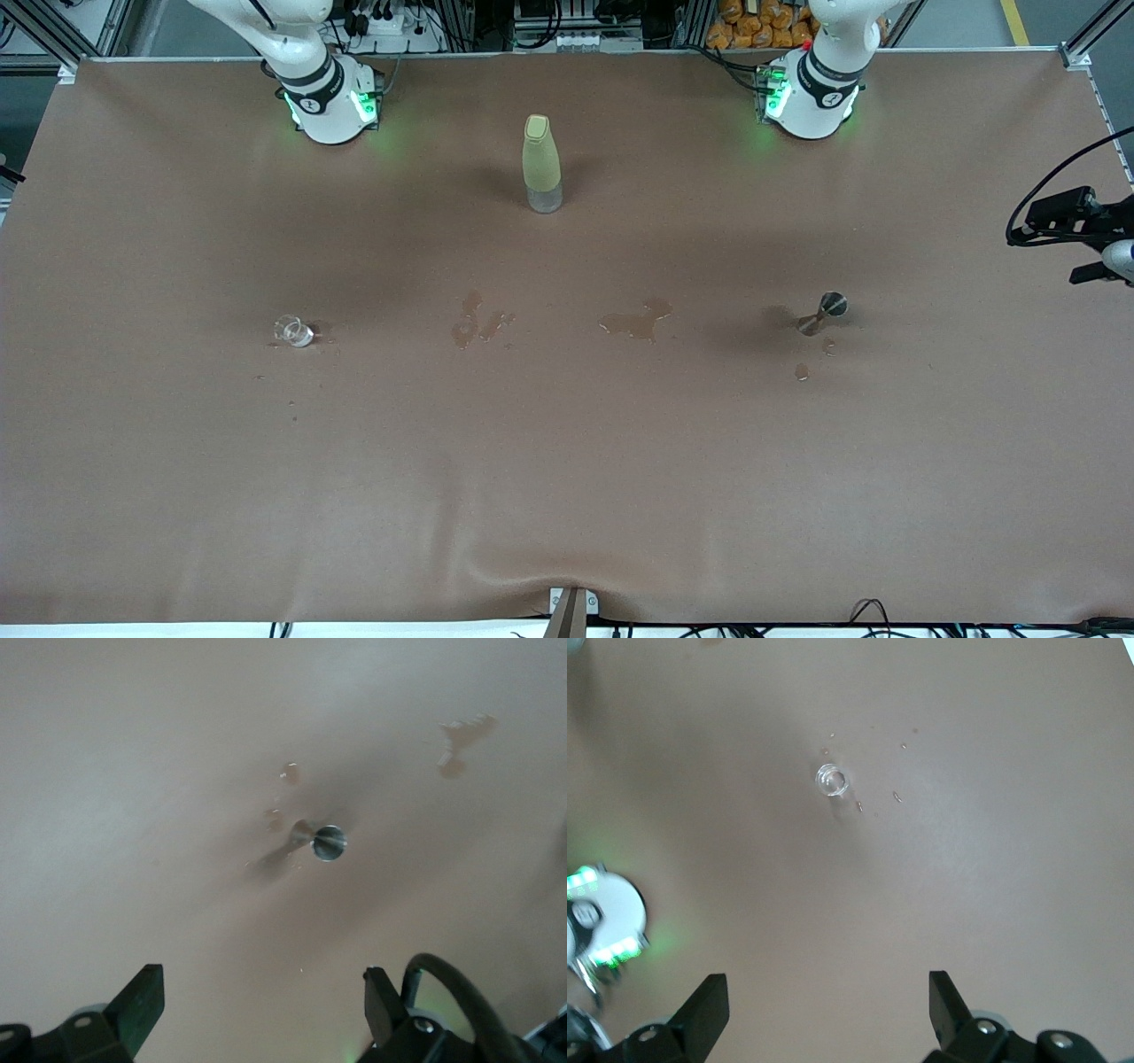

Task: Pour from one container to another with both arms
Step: 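Lower the right gripper to the glass beaker while the left gripper reaches the jigger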

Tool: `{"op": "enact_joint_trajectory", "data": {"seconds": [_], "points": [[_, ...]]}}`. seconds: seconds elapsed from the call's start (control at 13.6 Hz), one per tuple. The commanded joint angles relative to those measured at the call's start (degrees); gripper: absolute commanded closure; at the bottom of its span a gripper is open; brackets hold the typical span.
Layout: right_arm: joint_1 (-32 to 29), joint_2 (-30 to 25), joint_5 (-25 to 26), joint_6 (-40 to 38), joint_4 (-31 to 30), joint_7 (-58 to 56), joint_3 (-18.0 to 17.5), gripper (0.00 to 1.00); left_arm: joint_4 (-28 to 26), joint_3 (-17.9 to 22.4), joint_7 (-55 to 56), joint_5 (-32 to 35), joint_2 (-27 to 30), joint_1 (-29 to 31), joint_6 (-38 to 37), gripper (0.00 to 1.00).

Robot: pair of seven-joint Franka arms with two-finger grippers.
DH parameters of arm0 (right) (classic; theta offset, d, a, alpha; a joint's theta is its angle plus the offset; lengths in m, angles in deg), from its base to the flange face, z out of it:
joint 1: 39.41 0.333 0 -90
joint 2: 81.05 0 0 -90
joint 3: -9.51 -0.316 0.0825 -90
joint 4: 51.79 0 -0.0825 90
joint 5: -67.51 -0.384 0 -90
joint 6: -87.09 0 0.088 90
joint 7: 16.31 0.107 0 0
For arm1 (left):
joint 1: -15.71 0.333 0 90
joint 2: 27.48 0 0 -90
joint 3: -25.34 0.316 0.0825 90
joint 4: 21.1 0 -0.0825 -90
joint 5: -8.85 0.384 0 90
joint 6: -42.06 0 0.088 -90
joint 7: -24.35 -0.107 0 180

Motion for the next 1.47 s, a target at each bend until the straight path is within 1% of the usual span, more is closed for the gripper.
{"op": "enact_joint_trajectory", "data": {"seconds": [0.0,0.07,0.22,0.44,0.66,0.88,1.11,1.18,1.4], "points": [[-1.24,-1.81,-0.29,2.09,-2.16,-14.74,-0.75,0.00,-0.06,-0.28,-9.61,-2.88,-2.09,2.01,-0.55,0.00],[-1.41,-1.81,-0.37,3.22,-3.11,-18.98,-0.75,0.00,-0.06,-0.36,-14.59,-3.31,-2.62,1.92,-0.46,0.00],[-2.81,-1.64,-1.68,5.16,-5.74,-21.39,-0.49,0.00,-0.67,-0.36,-24.62,-5.85,-4.46,2.01,-0.28,0.00],[-4.93,-1.55,-7.74,9.02,-12.33,-25.41,0.21,0.00,-4.18,-0.28,-36.58,-9.45,-4.91,2.80,-0.11,0.00],[-4.93,-1.02,-13.19,13.24,-18.04,-30.52,2.06,0.00,-5.77,-0.28,-43.89,-11.83,-6.93,3.42,-0.02,0.00],[-4.58,-0.15,-20.48,18.51,-25.52,-36.58,3.64,0.00,-8.40,-0.28,-51.80,-15.52,-8.77,5.61,0.07,0.00],[-4.84,3.27,-26.80,21.07,-28.60,-43.16,4.34,0.00,-9.64,-0.28,-62.85,-17.37,-11.66,6.93,0.59,0.00],[-4.76,5.11,-29.09,21.43,-29.05,-45.71,5.22,0.00,-9.82,-0.28,-65.68,-18.25,-13.07,7.98,0.77,0.00],[-4.76,10.65,-35.24,22.92,-30.10,-53.45,5.66,0.00,-12.36,-0.28,-74.37,-22.20,-16.85,11.05,1.99,0.00]]}}
